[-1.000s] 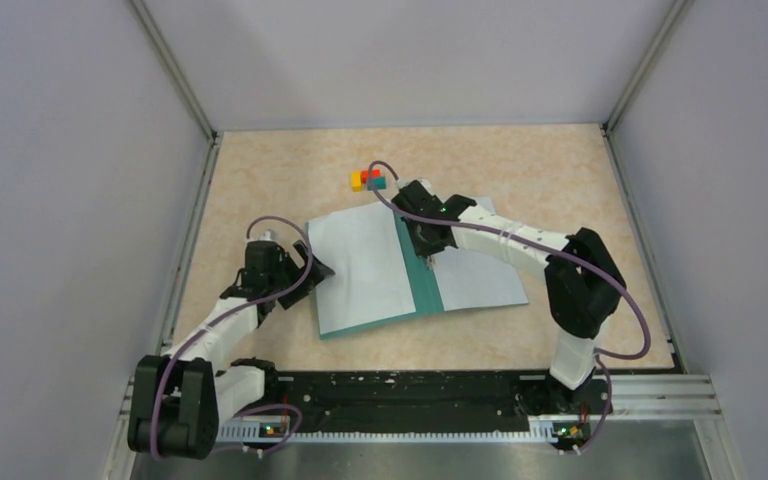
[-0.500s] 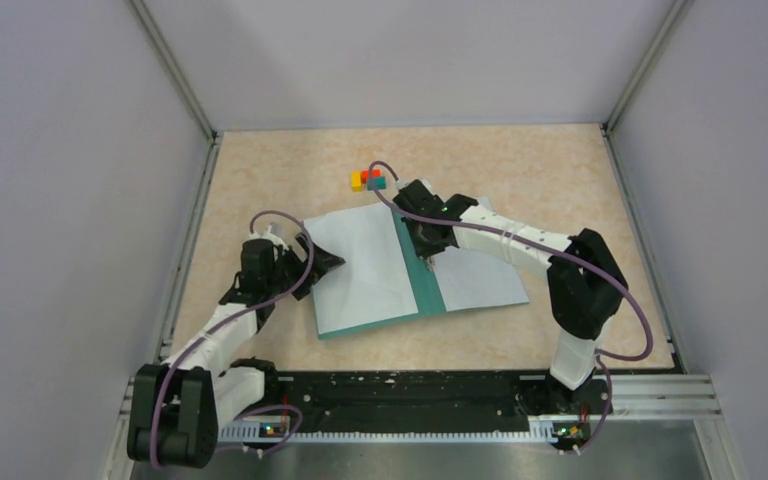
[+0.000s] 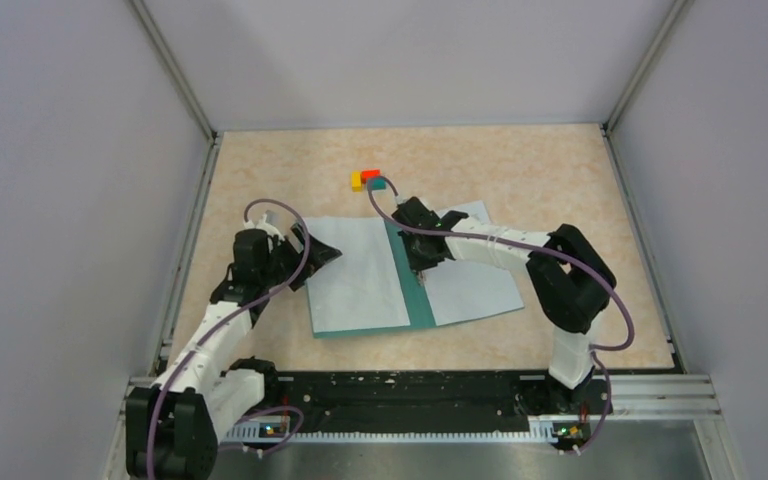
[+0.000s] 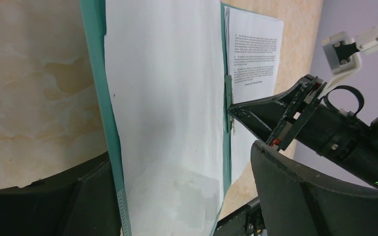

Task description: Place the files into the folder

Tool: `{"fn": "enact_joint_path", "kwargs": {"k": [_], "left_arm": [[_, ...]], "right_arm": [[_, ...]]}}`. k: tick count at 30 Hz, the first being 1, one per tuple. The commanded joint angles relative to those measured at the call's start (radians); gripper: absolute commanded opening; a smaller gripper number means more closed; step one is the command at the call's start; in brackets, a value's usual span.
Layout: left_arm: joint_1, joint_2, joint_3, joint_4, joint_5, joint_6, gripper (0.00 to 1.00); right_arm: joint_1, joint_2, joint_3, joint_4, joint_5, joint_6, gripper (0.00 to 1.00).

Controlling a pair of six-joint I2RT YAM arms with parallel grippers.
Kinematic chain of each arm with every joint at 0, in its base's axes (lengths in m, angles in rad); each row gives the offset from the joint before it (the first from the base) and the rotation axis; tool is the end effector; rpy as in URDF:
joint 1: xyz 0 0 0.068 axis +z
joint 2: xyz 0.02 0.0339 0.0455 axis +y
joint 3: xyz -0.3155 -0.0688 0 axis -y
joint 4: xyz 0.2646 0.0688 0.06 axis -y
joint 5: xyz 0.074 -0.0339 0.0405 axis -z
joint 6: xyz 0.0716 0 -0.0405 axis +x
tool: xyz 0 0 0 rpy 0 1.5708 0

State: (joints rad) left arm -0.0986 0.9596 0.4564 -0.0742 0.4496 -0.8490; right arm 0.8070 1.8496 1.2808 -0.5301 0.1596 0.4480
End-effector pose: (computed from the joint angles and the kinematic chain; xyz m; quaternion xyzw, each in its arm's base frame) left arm 0.2116 -0.0522 0.2213 -0.2152 0.8363 -0.3863 0.3239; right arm 0.3042 0.3011 0.1960 -0.1547 0.9570 0.0741 0.2341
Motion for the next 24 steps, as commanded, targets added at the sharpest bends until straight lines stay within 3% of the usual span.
{"fn": "enact_joint_path", "kwargs": {"k": [1, 7, 13, 24], "left_arm": [[0.005, -0.061, 0.091, -0.138, -0.084, 0.09, 0.88], [-0.002, -0.089, 0.138, -0.172, -0.076, 0.114, 0.89], [-0.013, -0.1, 0.201, -0.218, -0.099, 0.123, 0.91], [-0.014, -0.115, 0.199, -0.238, -0.125, 0.115, 0.9]], "right_arm": [[0.029, 0.021, -0.008, 0.132, -0.061, 0.07, 0.0], [0.049, 0.037, -0.025, 0.231, -0.184, 0.136, 0.0], [0.064, 0.052, -0.029, 0.304, -0.263, 0.183, 0.14], [0.107, 0.105, -0.001, 0.291, -0.226, 0.178, 0.34]]}}
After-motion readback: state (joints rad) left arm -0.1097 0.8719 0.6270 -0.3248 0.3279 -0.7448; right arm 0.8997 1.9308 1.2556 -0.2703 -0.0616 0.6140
